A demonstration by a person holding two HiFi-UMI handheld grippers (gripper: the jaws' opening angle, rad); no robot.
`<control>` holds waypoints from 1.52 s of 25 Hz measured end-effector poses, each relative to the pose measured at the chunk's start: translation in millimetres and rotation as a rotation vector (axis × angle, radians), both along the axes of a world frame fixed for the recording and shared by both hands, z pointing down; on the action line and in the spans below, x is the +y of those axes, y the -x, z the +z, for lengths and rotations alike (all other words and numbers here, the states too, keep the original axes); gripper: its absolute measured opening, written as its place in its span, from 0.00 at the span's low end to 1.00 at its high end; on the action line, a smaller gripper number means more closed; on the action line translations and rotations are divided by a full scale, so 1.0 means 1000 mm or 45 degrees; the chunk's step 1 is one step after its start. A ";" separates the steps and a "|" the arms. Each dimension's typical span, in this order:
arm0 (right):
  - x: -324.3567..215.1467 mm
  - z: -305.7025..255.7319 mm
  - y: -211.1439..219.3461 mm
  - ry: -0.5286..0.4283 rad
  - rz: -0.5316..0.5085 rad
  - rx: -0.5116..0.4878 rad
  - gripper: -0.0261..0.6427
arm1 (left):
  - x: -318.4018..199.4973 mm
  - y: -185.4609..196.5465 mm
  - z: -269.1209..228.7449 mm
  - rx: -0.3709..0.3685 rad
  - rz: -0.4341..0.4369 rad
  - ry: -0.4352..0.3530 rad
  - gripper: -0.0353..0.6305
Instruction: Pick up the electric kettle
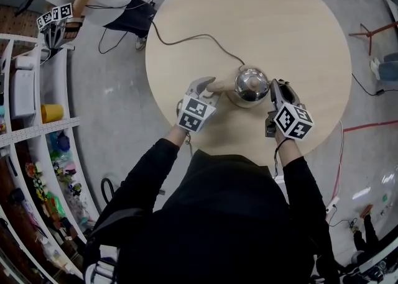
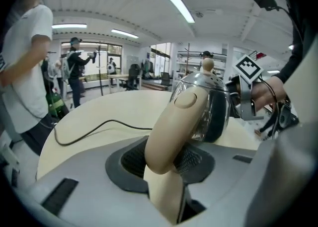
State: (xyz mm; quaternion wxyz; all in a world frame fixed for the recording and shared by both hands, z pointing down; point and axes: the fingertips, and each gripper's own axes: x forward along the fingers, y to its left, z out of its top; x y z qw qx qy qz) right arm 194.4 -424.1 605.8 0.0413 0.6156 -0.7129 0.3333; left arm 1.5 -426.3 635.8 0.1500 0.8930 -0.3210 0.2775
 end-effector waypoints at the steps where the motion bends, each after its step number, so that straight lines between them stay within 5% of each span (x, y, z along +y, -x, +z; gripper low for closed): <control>1: -0.001 -0.001 0.000 -0.002 0.000 -0.001 0.19 | -0.001 0.002 -0.001 0.026 -0.070 0.000 0.25; 4: -0.003 0.000 0.000 -0.008 0.000 0.000 0.19 | -0.003 0.005 0.001 0.068 -0.225 0.024 0.25; 11: -0.004 0.002 -0.001 0.001 -0.017 0.015 0.19 | -0.006 0.006 -0.002 0.035 -0.303 0.011 0.25; 20: -0.003 0.001 -0.001 -0.006 -0.024 0.041 0.19 | -0.004 0.004 0.000 0.038 -0.281 0.018 0.25; 38: -0.006 -0.039 0.003 -0.095 -0.056 0.083 0.18 | 0.018 0.002 -0.031 -0.006 -0.151 -0.120 0.24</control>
